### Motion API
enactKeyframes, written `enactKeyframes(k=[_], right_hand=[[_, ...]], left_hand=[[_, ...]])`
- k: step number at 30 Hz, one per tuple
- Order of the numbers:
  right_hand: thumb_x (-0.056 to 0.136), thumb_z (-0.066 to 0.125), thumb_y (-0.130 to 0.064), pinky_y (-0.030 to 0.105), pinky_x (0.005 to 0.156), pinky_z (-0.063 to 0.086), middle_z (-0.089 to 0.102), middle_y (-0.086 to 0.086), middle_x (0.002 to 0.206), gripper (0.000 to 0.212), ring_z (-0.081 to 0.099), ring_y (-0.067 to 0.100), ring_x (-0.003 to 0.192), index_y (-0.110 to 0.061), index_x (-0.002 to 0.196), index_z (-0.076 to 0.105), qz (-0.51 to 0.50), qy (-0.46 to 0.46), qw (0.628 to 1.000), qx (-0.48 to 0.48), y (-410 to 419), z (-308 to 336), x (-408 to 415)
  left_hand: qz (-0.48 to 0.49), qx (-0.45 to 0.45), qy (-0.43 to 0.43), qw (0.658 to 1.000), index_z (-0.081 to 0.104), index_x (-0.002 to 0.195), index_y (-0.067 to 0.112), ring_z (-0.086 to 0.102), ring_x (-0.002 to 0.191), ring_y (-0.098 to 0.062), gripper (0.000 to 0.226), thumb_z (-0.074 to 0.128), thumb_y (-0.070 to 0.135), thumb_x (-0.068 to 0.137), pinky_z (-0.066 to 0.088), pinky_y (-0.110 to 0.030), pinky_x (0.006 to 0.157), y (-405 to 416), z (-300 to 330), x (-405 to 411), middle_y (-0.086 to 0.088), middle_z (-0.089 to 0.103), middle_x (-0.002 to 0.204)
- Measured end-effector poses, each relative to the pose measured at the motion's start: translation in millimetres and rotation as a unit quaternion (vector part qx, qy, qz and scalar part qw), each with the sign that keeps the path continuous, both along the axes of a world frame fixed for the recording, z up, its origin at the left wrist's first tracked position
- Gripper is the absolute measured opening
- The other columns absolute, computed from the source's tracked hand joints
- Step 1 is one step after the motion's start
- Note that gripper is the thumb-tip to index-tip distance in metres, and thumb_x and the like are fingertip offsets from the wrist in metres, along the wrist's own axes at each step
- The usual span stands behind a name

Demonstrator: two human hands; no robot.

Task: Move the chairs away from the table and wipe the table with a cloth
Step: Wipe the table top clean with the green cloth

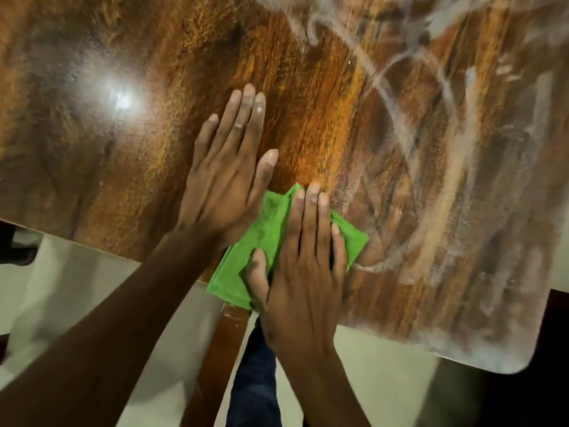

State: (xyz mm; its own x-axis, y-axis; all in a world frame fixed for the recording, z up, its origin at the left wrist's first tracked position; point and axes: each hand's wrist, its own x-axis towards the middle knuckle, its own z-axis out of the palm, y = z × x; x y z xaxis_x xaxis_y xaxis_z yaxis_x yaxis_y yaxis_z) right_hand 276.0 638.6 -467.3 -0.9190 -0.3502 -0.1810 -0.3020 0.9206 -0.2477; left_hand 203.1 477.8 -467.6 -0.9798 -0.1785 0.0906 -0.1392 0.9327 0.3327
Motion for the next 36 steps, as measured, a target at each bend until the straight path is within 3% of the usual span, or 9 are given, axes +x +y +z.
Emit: enactKeyframes(k=[3, 10, 14, 18, 22, 25, 28, 32, 36], right_hand=[[0.108, 0.03, -0.049, 0.045, 0.134, 0.006, -0.009, 0.007, 0.179, 0.08, -0.009, 0.019, 0.165, -0.011, 0.169, -0.004, -0.008, 0.019, 1.0, -0.006, 3.4, -3.7, -62.0], [0.111, 0.019, -0.045, 0.046, 0.133, 0.01, 0.005, 0.012, 0.178, 0.071, 0.0, 0.024, 0.166, -0.005, 0.169, 0.008, -0.001, 0.07, 0.997, 0.014, 12.8, -10.6, -181.8], [0.111, 0.02, -0.044, 0.05, 0.133, 0.01, 0.004, 0.016, 0.178, 0.072, 0.0, 0.027, 0.166, -0.002, 0.168, 0.007, -0.037, 0.084, 0.995, 0.028, -4.6, -7.1, -148.6], [0.111, 0.028, -0.044, 0.048, 0.133, 0.008, -0.009, 0.011, 0.178, 0.076, -0.009, 0.023, 0.165, -0.007, 0.169, -0.004, -0.038, 0.034, 0.999, 0.018, -0.1, 2.2, -68.8], [0.107, 0.04, -0.041, 0.049, 0.132, 0.019, -0.004, 0.007, 0.179, 0.079, -0.003, 0.021, 0.166, -0.01, 0.17, 0.003, -0.027, 0.005, 0.999, 0.026, 26.7, 6.8, 5.2], [0.104, 0.041, -0.042, 0.047, 0.132, 0.02, 0.0, 0.006, 0.179, 0.081, 0.0, 0.02, 0.166, -0.01, 0.17, 0.006, -0.028, 0.01, 0.999, 0.038, 38.1, 2.3, -0.7], [0.107, 0.035, -0.043, 0.045, 0.134, 0.011, -0.006, 0.006, 0.179, 0.079, -0.007, 0.019, 0.165, -0.011, 0.17, -0.001, -0.025, 0.017, 0.999, 0.037, 44.2, -0.6, -41.2], [0.109, 0.027, -0.041, 0.046, 0.133, 0.009, -0.004, 0.008, 0.179, 0.073, -0.006, 0.019, 0.165, -0.008, 0.17, 0.001, -0.089, 0.05, 0.994, 0.025, 51.2, -3.8, -97.8], [0.112, 0.027, -0.051, 0.05, 0.134, 0.004, -0.013, 0.012, 0.177, 0.08, -0.013, 0.025, 0.165, -0.006, 0.168, -0.006, -0.147, -0.005, 0.989, 0.023, 6.7, 2.4, -46.4]], left_hand=[[-0.003, 0.021, -0.031, 0.999, 0.01, 0.169, 0.009, 0.001, 0.165, -0.017, 0.064, 0.02, 0.039, 0.113, 0.004, -0.04, 0.134, -0.8, -10.7, 4.0, -0.008, 0.007, 0.178], [-0.006, -0.02, -0.056, 0.998, 0.005, 0.169, 0.008, -0.004, 0.165, -0.019, 0.064, 0.02, 0.038, 0.115, 0.005, -0.043, 0.134, 1.3, -6.3, 3.6, -0.01, 0.001, 0.178], [-0.003, -0.028, -0.065, 0.998, 0.004, 0.169, 0.007, -0.005, 0.165, -0.02, 0.063, 0.02, 0.037, 0.115, 0.007, -0.045, 0.134, 1.0, -9.6, 4.3, -0.011, 0.0, 0.178], [-0.007, -0.028, -0.059, 0.998, 0.004, 0.169, 0.007, -0.004, 0.165, -0.02, 0.063, 0.019, 0.035, 0.115, 0.008, -0.045, 0.134, 0.9, -8.2, 2.8, -0.011, 0.001, 0.178], [-0.005, -0.008, -0.046, 0.999, 0.006, 0.169, 0.008, -0.003, 0.165, -0.019, 0.063, 0.019, 0.034, 0.114, 0.008, -0.045, 0.134, 0.9, -11.7, 3.5, -0.01, 0.003, 0.178], [-0.007, -0.01, -0.044, 0.999, 0.006, 0.169, 0.008, -0.002, 0.165, -0.019, 0.063, 0.019, 0.035, 0.113, 0.008, -0.046, 0.134, 1.2, -14.1, 4.1, -0.01, 0.004, 0.178], [-0.002, -0.014, -0.046, 0.999, 0.004, 0.169, 0.009, -0.004, 0.165, -0.019, 0.064, 0.018, 0.037, 0.114, 0.006, -0.045, 0.134, 1.9, -12.7, 3.2, -0.01, 0.001, 0.178], [-0.007, -0.003, -0.055, 0.998, 0.004, 0.169, 0.009, -0.004, 0.165, -0.019, 0.064, 0.02, 0.037, 0.114, 0.004, -0.044, 0.134, 1.5, -14.2, 6.1, -0.01, 0.0, 0.178], [-0.008, 0.047, -0.008, 0.999, 0.012, 0.169, 0.007, 0.004, 0.165, -0.021, 0.062, 0.028, 0.031, 0.114, 0.008, -0.046, 0.133, -3.1, -10.3, 8.4, -0.011, 0.009, 0.177]])
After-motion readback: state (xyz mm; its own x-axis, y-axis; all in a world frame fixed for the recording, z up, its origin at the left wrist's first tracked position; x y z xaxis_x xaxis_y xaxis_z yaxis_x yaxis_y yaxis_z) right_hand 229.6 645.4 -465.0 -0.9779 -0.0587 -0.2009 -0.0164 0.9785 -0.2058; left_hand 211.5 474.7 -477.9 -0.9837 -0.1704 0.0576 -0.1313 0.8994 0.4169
